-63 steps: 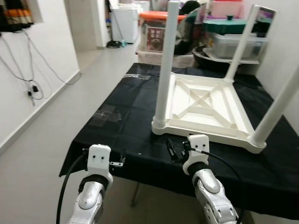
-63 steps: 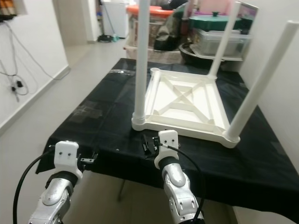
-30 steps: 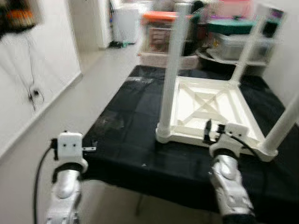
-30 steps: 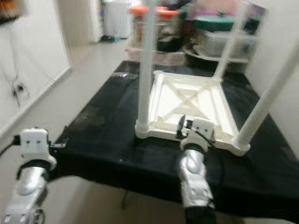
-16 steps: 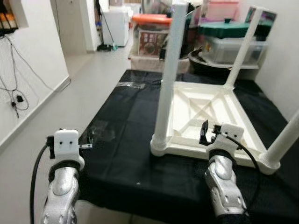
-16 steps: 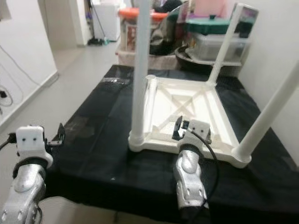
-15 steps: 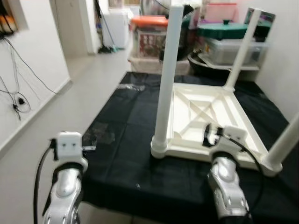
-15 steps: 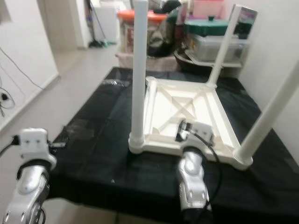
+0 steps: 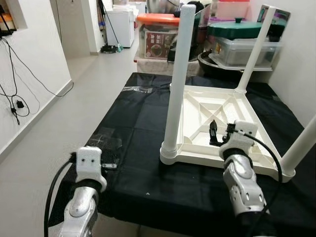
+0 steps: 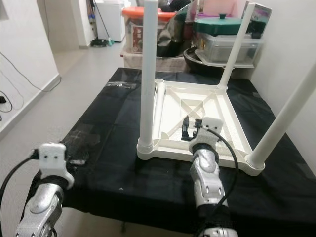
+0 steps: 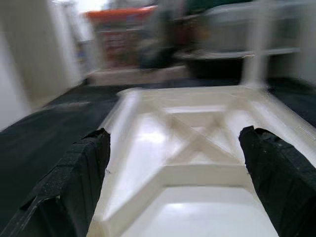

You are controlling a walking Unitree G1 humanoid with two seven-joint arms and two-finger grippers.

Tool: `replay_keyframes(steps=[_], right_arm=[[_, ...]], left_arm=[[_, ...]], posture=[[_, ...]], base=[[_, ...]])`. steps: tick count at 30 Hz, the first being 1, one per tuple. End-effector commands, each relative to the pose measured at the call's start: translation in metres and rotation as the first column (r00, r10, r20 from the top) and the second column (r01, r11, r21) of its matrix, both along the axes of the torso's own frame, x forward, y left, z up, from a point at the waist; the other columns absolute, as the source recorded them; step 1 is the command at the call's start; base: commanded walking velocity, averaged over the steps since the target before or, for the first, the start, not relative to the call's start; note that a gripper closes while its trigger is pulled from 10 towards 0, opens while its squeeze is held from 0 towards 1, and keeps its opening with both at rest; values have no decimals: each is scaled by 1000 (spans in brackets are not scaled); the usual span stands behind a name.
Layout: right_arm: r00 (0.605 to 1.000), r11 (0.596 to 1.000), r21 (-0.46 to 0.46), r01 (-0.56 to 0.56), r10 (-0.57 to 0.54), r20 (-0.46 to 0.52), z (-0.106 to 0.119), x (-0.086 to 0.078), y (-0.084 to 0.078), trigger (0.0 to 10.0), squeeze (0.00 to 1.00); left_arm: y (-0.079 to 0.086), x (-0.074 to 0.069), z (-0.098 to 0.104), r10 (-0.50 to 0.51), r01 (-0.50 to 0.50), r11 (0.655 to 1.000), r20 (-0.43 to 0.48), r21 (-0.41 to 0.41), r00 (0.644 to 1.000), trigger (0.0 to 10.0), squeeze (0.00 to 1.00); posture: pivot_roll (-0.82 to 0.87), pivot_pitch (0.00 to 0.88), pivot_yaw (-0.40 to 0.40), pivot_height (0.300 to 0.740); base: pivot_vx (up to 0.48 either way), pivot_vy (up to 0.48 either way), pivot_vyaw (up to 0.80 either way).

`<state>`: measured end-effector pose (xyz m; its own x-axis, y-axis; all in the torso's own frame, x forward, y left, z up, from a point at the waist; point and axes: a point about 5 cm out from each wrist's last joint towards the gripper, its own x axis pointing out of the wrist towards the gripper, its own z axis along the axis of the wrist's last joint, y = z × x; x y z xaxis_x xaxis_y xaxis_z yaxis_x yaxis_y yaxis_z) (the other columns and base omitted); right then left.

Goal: Building children table

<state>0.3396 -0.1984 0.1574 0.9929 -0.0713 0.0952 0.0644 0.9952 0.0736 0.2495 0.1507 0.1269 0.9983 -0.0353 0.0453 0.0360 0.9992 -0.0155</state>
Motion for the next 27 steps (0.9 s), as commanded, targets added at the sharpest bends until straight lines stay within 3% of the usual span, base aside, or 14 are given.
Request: replay_keyframes(steps=[1, 2, 3, 4, 14, 15, 17, 18, 19, 20, 21, 23, 25, 27], right_arm=[[992, 993, 15, -117, 117, -35, 0, 6, -9, 10000, 1000], [981, 982, 1, -187, 187, -56, 2, 9, -15, 10000, 1000], [972, 975, -6, -223, 222, -72, 3, 10, -18, 10000, 867], [958, 961, -36, -274, 270, -97, 4, 11, -24, 10000, 0], [892, 897, -93, -433, 411, -189, 10, 13, -43, 10000, 0], [820, 828, -69, -557, 533, -209, 15, 9, -44, 10000, 0], [759, 770, -47, -637, 614, -217, 19, 6, -43, 10000, 0], [759, 770, -47, -637, 614, -217, 19, 6, -43, 10000, 0], [665, 678, -18, -735, 715, -214, 24, 1, -38, 10000, 0], [665, 678, -18, -735, 715, -214, 24, 1, -38, 10000, 0], [579, 592, 3, -806, 790, -204, 29, -1, -30, 10000, 0], [579, 592, 3, -806, 790, -204, 29, -1, -30, 10000, 0], [457, 469, 23, -883, 871, -179, 38, 3, -12, 10000, 0], [430, 440, 19, -898, 884, -182, 40, 6, -5, 10000, 0]], left_arm=[[-17, -9, -8, -100, 99, 995, -47, -27, 994, 10000, 0], [-25, -14, -12, -152, 150, 988, -69, -37, 986, 10000, 0], [-29, -18, -13, -179, 177, 983, -79, -42, 981, 10000, 0], [-35, -22, -15, -219, 216, 976, -90, -42, 972, 10000, 0], [-44, -36, -18, -299, 296, 954, -124, -47, 946, 10000, 0], [-45, -41, -16, -319, 315, 948, -125, -52, 940, 10000, 0], [-45, -45, -14, -331, 326, 944, -124, -55, 936, 10000, 0], [-45, -45, -14, -331, 326, 944, -124, -55, 936, 10000, 0], [-46, -49, -12, -339, 335, 941, -123, -58, 933, 10000, 0], [-46, -49, -12, -339, 335, 941, -123, -58, 933, 10000, 0], [-46, -54, -10, -344, 340, 939, -123, -59, 931, 10000, 0], [-46, -54, -10, -344, 340, 939, -123, -59, 931, 10000, 0], [-48, -63, -6, -351, 347, 936, -123, -52, 928, 10000, 0], [-49, -68, -4, -353, 350, 936, -123, -50, 927, 10000, 0]], posture=[[94, 0, -54, 740], [94, 0, -54, 740], [94, 0, -54, 740], [97, 0, -49, 740], [110, 0, -50, 740], [121, 35, -52, 740], [121, 35, -52, 740], [121, 35, -52, 740], [128, 56, -54, 740], [128, 56, -54, 740], [136, 76, -59, 740], [136, 76, -59, 740], [144, 101, -75, 740], [140, 115, -78, 740]], base=[[0, 0, 0], [0, 0, 0], [0, 0, 0], [0, 0, 0], [0, 0, 0], [0, 0, 0], [0, 0, 0], [0, 0, 0], [0, 0, 0], [0, 0, 0], [0, 0, 0], [0, 0, 0], [0, 0, 0], [0, 0, 0]])
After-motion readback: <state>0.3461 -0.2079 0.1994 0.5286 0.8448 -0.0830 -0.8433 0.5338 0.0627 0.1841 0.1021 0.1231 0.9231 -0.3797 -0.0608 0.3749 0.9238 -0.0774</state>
